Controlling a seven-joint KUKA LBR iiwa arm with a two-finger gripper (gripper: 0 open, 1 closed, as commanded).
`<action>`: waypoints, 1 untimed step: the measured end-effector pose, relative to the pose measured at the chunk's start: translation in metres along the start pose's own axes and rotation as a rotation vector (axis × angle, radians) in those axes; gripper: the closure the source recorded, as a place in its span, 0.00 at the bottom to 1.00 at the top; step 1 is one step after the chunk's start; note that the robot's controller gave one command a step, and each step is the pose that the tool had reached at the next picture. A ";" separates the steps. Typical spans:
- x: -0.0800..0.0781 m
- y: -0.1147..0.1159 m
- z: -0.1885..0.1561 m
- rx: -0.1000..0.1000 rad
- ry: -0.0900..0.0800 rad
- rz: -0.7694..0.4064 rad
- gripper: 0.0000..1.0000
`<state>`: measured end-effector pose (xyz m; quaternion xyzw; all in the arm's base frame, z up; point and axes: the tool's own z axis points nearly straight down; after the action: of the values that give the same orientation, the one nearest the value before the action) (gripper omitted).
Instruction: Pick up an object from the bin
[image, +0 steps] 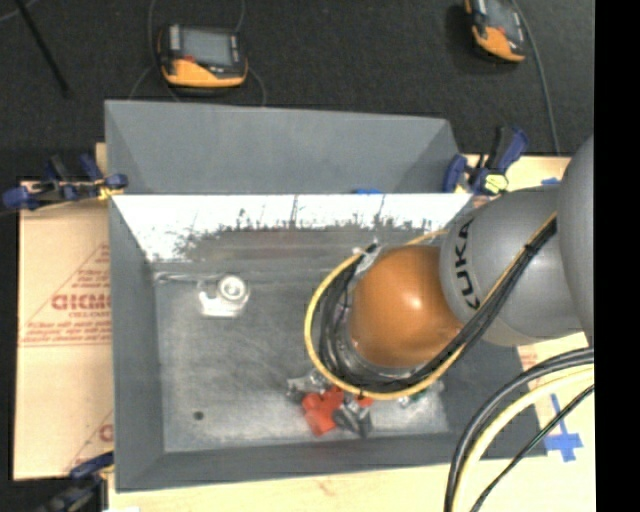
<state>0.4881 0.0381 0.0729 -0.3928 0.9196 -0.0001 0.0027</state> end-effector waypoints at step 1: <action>0.000 0.000 0.002 0.000 0.000 0.000 0.00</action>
Offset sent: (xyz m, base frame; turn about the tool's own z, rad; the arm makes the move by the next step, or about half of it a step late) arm 0.0000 0.0000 0.0000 0.0000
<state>0.4878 0.0381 0.0713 -0.3929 0.9196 0.0001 0.0027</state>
